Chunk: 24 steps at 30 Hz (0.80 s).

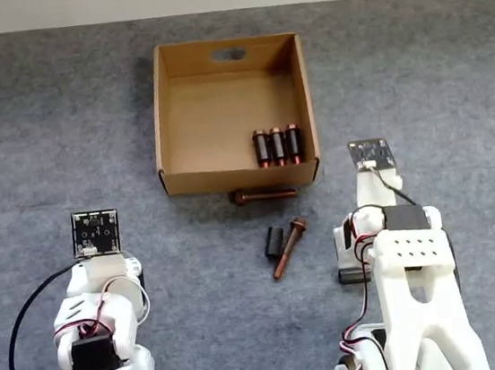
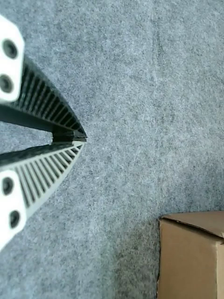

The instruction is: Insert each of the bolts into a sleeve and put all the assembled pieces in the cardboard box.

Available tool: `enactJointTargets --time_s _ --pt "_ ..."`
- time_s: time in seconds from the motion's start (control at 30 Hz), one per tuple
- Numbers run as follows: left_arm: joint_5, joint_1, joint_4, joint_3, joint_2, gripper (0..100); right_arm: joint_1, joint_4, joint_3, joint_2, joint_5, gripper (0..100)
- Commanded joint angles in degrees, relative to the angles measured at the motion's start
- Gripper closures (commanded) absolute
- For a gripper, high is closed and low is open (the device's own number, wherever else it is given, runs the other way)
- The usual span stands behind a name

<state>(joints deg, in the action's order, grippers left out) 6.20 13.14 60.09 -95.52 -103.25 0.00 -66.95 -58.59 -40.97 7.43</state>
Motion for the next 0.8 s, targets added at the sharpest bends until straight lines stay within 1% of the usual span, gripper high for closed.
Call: enactJointTargets --time_s 0.0,0.23,0.27,0.3,0.37,0.47,0.53,0.6,0.63,0.7,0.77 --pt "0.26 0.40 -0.97 1.71 -0.40 99 0.48 -0.31 2.68 -1.10 -0.44 78.9" --pt "0.26 0.40 -1.14 1.71 -0.40 99 0.40 -0.22 5.14 -1.10 0.00 78.9" --pt "0.26 0.40 -1.14 1.71 -0.40 99 0.40 -0.22 5.85 -1.10 1.14 78.9" --pt "0.26 0.40 -1.14 1.71 -0.40 99 0.40 -0.31 6.55 -1.10 4.48 78.9" --pt "0.26 0.40 -1.14 1.71 -0.40 99 0.40 -2.15 7.87 -1.10 15.82 78.9" --pt "0.26 0.40 -1.14 1.71 -0.40 99 0.40 -11.82 9.80 -1.10 37.71 78.9" --pt "0.26 0.40 -1.14 1.80 -0.40 99 0.40 -19.47 10.86 -1.10 48.62 78.9" --pt "0.26 0.31 -1.14 1.80 -0.40 99 0.40 -24.40 11.21 -1.10 55.47 78.9" --pt "0.26 0.31 -1.23 1.80 -0.40 99 0.40 -24.92 10.86 -1.10 57.85 78.9" --pt "0.26 0.31 -1.05 1.80 -0.40 99 0.40 -24.48 9.98 -0.48 60.22 78.9" --pt "0.26 0.31 -0.97 1.80 -0.40 99 0.40 -20.97 7.69 -0.66 61.71 78.9"
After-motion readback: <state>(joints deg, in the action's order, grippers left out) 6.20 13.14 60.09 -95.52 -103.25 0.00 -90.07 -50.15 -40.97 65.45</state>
